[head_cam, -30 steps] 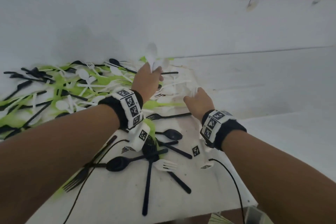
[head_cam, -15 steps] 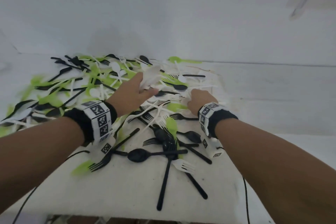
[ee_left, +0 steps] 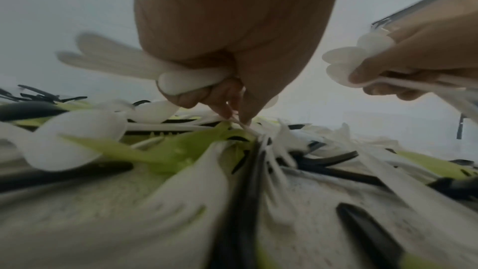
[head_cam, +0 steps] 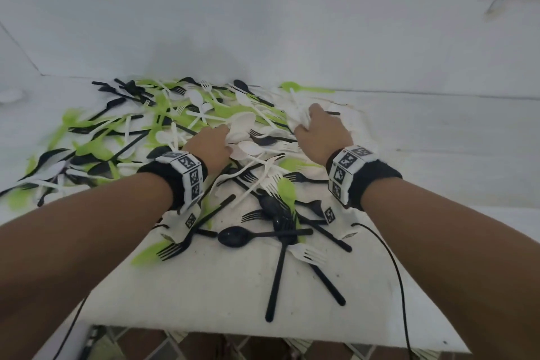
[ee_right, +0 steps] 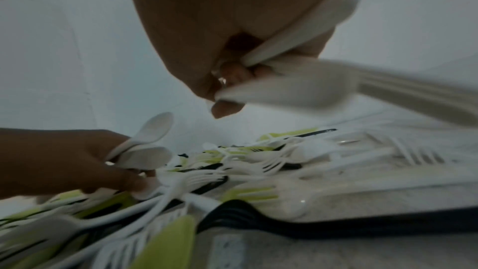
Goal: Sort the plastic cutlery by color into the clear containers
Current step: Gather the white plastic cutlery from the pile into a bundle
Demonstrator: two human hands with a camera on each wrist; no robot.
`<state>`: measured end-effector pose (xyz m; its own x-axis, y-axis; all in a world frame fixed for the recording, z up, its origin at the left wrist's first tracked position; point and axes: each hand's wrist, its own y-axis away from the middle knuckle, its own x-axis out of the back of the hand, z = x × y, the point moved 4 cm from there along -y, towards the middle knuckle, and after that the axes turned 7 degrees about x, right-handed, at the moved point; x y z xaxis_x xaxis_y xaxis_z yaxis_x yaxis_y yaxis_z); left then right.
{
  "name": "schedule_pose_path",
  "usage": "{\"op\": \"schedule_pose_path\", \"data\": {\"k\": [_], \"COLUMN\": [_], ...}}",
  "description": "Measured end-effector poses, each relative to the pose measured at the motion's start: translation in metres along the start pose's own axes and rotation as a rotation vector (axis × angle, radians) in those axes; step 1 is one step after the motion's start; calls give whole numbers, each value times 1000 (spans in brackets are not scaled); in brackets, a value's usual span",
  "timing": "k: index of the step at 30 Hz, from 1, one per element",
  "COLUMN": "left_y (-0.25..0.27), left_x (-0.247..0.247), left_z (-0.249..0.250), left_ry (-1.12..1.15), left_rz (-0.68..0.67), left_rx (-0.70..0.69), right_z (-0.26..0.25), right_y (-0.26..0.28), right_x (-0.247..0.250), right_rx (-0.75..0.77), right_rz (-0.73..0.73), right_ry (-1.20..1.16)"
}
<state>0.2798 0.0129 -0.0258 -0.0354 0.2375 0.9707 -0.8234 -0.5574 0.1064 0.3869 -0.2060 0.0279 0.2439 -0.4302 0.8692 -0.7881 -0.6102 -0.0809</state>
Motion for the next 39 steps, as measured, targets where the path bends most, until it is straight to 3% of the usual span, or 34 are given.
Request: {"op": "schedule_pose_path", "data": {"k": [5,9,13,16,21,23,26,31,35,39], "left_y": [-4,-2,-4,-5,-2,1,6,15,20,20], "left_x": [6,7,1,5,24,32,41,53,64,78], "left_z": [-6,-2,-1,1,4,4,4,2,-10,-34], "left_ry": [68,94,65,126,216,261,318,468,597,754], "left_rz": [48,58,10,59,170,215,276,347,414,436], "left_rx": [-28,-21,-7,-7,22,-7,-51,-103,-12,99], "right_z": [-19,-30,-27,-22,-21,-16,-2,8,4,-9], "right_y": [24,45,66,74,68,60,42,26,17,7], "right_x": [-34,-46,-45,-53,-55,-52,-41,-32,-38,-45], "right_rx": [133,251,225,230,258,239,178,80,-23,1], "right_rz": [-347,-506,-689,-762,-682,-585,-328,-165,-54,-43], "right_ry": [-25,20,68,143,132,96,125,83,-98,-152]}}
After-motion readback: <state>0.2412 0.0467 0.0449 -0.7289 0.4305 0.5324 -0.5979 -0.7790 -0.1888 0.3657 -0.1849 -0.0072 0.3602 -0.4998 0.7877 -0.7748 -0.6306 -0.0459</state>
